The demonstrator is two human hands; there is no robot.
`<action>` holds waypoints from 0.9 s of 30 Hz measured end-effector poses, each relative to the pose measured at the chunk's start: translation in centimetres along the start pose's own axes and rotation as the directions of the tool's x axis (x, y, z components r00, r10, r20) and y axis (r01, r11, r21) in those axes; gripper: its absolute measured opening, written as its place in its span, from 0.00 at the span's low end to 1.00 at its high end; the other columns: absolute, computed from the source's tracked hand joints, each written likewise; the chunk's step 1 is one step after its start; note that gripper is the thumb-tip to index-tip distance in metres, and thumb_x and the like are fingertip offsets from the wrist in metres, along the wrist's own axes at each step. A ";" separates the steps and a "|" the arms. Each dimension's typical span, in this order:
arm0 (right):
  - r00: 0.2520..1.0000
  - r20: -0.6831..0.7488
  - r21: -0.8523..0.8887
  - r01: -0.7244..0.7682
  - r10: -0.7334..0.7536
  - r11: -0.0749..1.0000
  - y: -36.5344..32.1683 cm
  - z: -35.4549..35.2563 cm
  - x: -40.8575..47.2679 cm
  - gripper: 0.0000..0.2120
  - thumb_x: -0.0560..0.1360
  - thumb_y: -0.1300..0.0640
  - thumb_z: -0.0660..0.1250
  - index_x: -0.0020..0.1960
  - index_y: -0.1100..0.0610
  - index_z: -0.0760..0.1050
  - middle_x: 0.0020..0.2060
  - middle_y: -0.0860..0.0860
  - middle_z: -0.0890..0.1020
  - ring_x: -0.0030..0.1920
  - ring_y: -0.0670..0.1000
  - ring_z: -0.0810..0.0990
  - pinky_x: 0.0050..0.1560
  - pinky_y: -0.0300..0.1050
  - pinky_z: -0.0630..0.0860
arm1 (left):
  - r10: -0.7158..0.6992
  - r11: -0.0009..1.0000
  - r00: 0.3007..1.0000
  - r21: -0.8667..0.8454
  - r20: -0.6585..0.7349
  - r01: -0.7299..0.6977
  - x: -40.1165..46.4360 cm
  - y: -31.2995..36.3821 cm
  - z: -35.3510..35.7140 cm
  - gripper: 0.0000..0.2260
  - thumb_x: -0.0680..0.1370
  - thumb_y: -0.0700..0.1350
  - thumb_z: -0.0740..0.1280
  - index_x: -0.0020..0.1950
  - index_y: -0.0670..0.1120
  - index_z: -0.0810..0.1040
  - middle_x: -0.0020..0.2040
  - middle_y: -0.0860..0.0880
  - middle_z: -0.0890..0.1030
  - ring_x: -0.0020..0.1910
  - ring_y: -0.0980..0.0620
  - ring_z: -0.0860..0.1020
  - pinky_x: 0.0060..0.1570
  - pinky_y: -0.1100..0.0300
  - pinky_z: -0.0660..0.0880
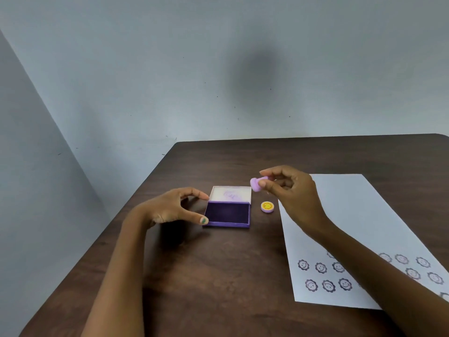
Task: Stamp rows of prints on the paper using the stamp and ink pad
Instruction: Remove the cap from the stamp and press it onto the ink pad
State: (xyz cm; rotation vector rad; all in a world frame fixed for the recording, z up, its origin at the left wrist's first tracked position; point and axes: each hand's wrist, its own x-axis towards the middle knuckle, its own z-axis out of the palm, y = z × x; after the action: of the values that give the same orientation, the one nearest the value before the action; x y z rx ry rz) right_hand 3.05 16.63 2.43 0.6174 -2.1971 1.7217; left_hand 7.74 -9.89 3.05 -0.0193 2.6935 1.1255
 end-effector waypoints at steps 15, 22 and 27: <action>0.902 0.390 -0.220 0.286 -0.184 0.933 -2.7 6.1 1.0 0.08 0.67 0.56 0.74 0.44 0.58 0.82 0.41 0.53 0.85 0.38 0.46 0.79 0.37 0.29 0.71 | -0.065 0.980 0.996 0.184 -0.060 0.075 0.1 -0.5 -0.1 0.24 0.60 0.60 0.78 0.53 0.65 0.75 0.65 0.53 0.67 0.65 0.50 0.61 0.62 0.56 0.61; 0.874 0.448 -0.244 0.323 -0.189 0.915 -2.0 7.4 0.8 0.09 0.68 0.56 0.74 0.46 0.59 0.81 0.41 0.54 0.85 0.36 0.42 0.76 0.37 0.26 0.70 | -0.075 0.975 0.996 0.208 -0.046 0.083 0.2 -0.2 -0.1 0.23 0.61 0.59 0.78 0.53 0.64 0.75 0.68 0.51 0.66 0.68 0.47 0.60 0.65 0.50 0.60; 0.860 0.470 -0.273 0.358 -0.201 0.893 -1.5 7.7 0.7 0.09 0.67 0.54 0.75 0.45 0.57 0.80 0.39 0.52 0.85 0.36 0.44 0.78 0.39 0.36 0.75 | -0.079 0.972 0.996 0.219 -0.044 0.086 -0.1 0.1 -0.1 0.23 0.62 0.58 0.78 0.54 0.64 0.75 0.69 0.50 0.65 0.69 0.47 0.59 0.68 0.48 0.60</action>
State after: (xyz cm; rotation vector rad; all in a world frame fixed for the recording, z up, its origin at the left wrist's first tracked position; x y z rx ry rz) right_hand 3.48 8.81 2.15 1.2501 -2.4559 1.0742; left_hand 7.79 -9.88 3.16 -0.1148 2.8041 0.8049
